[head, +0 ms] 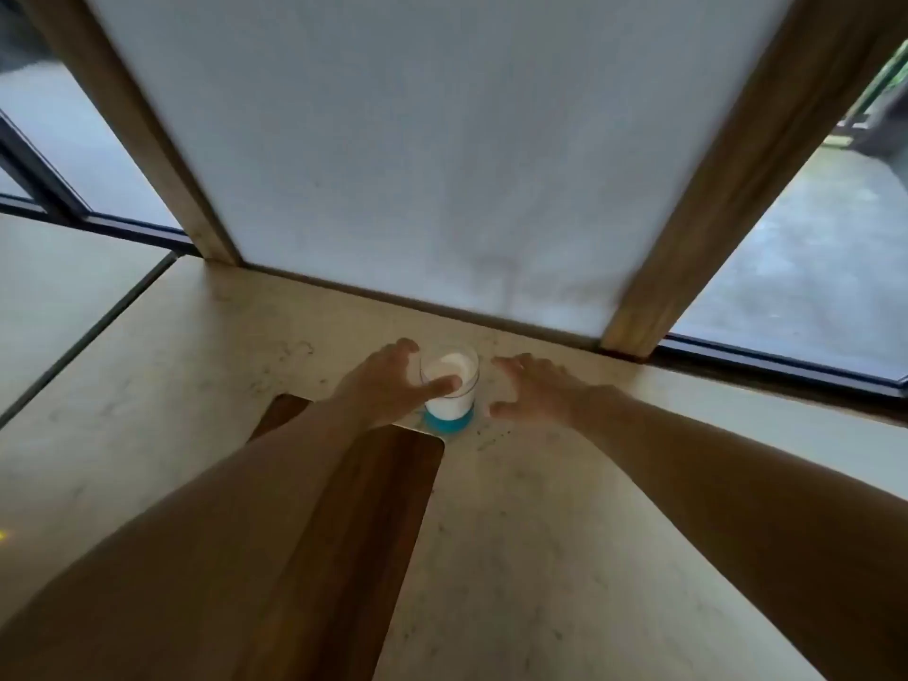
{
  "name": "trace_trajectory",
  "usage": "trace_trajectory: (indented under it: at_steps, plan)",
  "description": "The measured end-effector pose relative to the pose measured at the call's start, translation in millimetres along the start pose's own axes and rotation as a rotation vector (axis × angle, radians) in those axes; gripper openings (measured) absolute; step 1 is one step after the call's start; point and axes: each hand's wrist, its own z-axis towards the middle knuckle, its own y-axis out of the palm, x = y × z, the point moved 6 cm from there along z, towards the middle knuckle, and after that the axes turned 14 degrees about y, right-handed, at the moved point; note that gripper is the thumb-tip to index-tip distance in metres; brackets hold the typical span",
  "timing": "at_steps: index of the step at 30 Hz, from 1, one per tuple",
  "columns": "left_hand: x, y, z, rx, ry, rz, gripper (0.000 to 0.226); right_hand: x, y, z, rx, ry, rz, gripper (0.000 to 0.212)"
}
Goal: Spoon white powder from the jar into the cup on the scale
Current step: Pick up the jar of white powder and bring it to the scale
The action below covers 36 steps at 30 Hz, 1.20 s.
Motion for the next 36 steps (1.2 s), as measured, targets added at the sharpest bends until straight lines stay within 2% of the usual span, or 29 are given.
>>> trace_trajectory:
  at_steps: [5,9,11,15,20,30,36]
  plan:
    - [-16.4,30.4,1.7,-0.037,0.086,-0.144,0.093,3.1,30.3,16.1,-0.048,0.030,0.019,0.089]
    - [-17.3,43.2,6.8,-0.035,0.143,-0.230,0.101,4.3,38.4,20.2,-0.043,0.023,0.029,0.087]
    - [-14.7,48.4,10.3,0.001,0.153,-0.283,0.103,4.7,42.0,20.7,-0.043,0.022,0.044,0.086]
    - [-11.3,55.3,21.2,0.110,0.137,-0.382,0.091,3.8,47.1,22.2,-0.019,0.023,0.046,0.084]
    - [-11.3,58.9,25.0,0.154,0.138,-0.467,0.089,0.6,54.2,22.5,-0.018,0.024,0.075,0.083]
    - [-12.4,64.6,29.1,0.160,0.151,-0.460,0.080,-0.8,66.7,23.1,-0.034,0.024,0.130,0.082]
    - [-13.4,64.2,26.1,0.214,0.092,-0.466,0.075,1.8,68.8,16.0,-0.036,0.027,0.148,0.083]
